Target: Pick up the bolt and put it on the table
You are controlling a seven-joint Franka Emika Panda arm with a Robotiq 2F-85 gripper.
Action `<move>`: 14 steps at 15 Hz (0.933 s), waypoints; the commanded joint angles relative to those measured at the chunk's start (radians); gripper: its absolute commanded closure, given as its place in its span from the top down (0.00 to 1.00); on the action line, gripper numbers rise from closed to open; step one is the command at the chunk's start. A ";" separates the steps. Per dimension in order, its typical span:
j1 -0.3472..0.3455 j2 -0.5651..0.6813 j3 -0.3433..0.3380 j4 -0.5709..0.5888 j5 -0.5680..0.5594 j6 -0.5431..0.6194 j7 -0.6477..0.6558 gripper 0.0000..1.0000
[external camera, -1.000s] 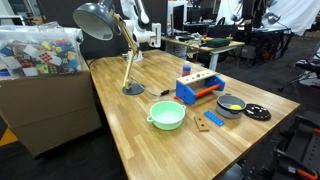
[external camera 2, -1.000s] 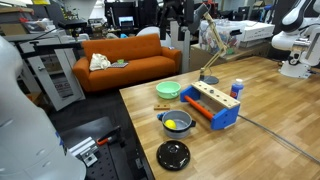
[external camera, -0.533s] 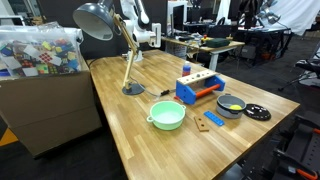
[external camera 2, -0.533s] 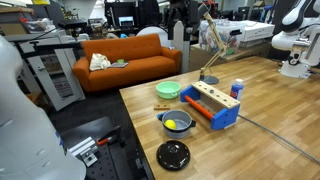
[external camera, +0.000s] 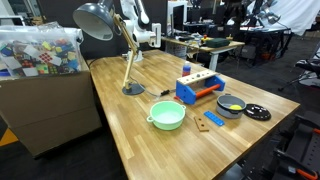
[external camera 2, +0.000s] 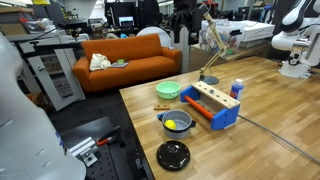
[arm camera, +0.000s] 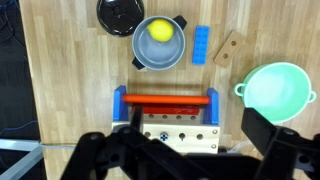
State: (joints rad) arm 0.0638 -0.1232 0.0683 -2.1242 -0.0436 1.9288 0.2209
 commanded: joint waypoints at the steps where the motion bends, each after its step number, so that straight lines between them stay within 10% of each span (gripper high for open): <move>1: -0.004 -0.001 0.004 0.002 0.001 -0.003 -0.001 1.00; 14: -0.003 0.247 -0.022 0.104 -0.054 0.325 0.057 1.00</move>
State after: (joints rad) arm 0.0579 0.0506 0.0511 -2.0761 -0.0240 2.2247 0.2370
